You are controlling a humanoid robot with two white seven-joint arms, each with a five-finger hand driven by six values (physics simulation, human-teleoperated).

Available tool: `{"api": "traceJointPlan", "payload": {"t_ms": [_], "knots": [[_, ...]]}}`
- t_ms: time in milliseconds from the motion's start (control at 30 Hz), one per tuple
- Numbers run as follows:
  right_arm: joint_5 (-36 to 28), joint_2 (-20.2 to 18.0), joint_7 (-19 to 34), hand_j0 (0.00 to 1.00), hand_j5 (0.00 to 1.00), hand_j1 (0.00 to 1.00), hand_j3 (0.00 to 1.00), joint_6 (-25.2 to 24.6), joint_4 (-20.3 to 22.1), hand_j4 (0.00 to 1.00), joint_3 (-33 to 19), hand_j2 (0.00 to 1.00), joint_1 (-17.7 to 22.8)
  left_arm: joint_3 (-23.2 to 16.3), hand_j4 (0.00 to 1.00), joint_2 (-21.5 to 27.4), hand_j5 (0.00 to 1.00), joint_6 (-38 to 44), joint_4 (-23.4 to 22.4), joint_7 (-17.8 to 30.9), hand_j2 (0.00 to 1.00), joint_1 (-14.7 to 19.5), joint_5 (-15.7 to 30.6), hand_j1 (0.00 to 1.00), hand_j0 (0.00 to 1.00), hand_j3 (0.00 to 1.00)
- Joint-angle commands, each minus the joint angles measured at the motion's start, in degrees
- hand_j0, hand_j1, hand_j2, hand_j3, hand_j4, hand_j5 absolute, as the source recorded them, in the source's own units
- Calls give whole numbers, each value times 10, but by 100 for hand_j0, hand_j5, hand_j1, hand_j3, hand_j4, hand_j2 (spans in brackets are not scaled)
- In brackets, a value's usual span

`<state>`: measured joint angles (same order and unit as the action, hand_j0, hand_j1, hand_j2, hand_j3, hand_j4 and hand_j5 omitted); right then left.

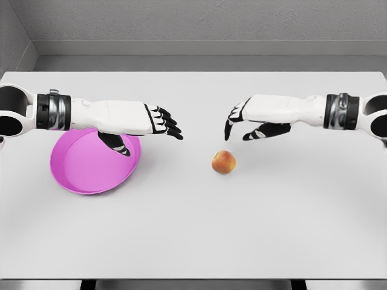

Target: Put the apple on the plate with both arms

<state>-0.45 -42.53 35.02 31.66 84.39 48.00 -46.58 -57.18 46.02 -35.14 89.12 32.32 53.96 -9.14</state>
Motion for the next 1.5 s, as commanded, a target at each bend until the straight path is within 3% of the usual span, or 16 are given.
{"api": "traceJointPlan", "payload": {"t_ms": [0, 33, 67, 133, 267, 433, 500, 533, 600, 1000, 1133, 1267, 1467], "knots": [[-3, 32, 0, 52, 52, 52, 52, -11, -26, 52, 5, 52, 0, 1, 100, 0, 100, 1, 0, -1, 100, 0, 3, 100, 100, 100], [-3, 32, 0, 53, 53, 53, 53, -9, -37, 53, 1, 53, 0, 1, 100, 0, 100, 1, 0, 0, 100, 0, 3, 100, 100, 100], [-3, 29, 0, 61, 61, 61, 61, -5, -49, 61, -10, 61, 0, 1, 100, 0, 100, 1, 0, -1, 100, 0, 3, 100, 100, 100], [-3, 27, 0, 100, 100, 100, 100, 11, -89, 100, -51, 100, 5, 1, 100, 0, 100, 1, 0, -1, 100, 0, 3, 100, 100, 100], [-3, 14, 0, 100, 100, 100, 100, 33, -142, 100, -87, 100, 13, 1, 100, 0, 100, 1, 0, 0, 100, 0, 3, 100, 100, 100], [-3, -26, 0, 100, 100, 100, 100, 33, -154, 100, -178, 100, 69, -1, 100, -9, 100, 1, -1, 1, 100, 2, -12, 100, 100, 100], [-3, -47, 0, 100, 100, 100, 100, 33, -152, 100, -213, 100, 93, -2, 100, -64, 100, 1, -20, 1, 100, 2, -58, 100, 100, 100], [-3, -54, 0, 100, 100, 100, 100, 33, -152, 100, -221, 100, 98, -3, 100, -94, 100, 1, -57, 1, 100, 2, -70, 100, 100, 100], [-3, -67, 0, 100, 100, 100, 100, 33, -150, 100, -224, 100, 98, -3, 100, -128, 100, 1, -122, 1, 100, 2, -70, 100, 100, 100], [-3, -66, 0, 100, 100, 100, 100, 33, -145, 100, -222, 100, 108, -26, 100, -195, 100, 1, -126, 2, 100, 2, -114, 100, 100, 100], [-3, -66, 0, 100, 100, 100, 100, 33, -141, 100, -222, 100, 108, -28, 100, -197, 100, 1, -131, 2, 100, 2, -118, 100, 100, 100], [-3, -66, 0, 100, 100, 100, 100, 33, -141, 100, -222, 100, 109, -28, 100, -233, 100, 1, -174, 3, 100, 2, -134, 100, 100, 100], [-2, -66, 0, 100, 100, 100, 100, 33, -141, 100, -222, 100, 112, -39, 100, -233, 100, 1, -192, 2, 100, -2, -134, 100, 100, 100]]}}
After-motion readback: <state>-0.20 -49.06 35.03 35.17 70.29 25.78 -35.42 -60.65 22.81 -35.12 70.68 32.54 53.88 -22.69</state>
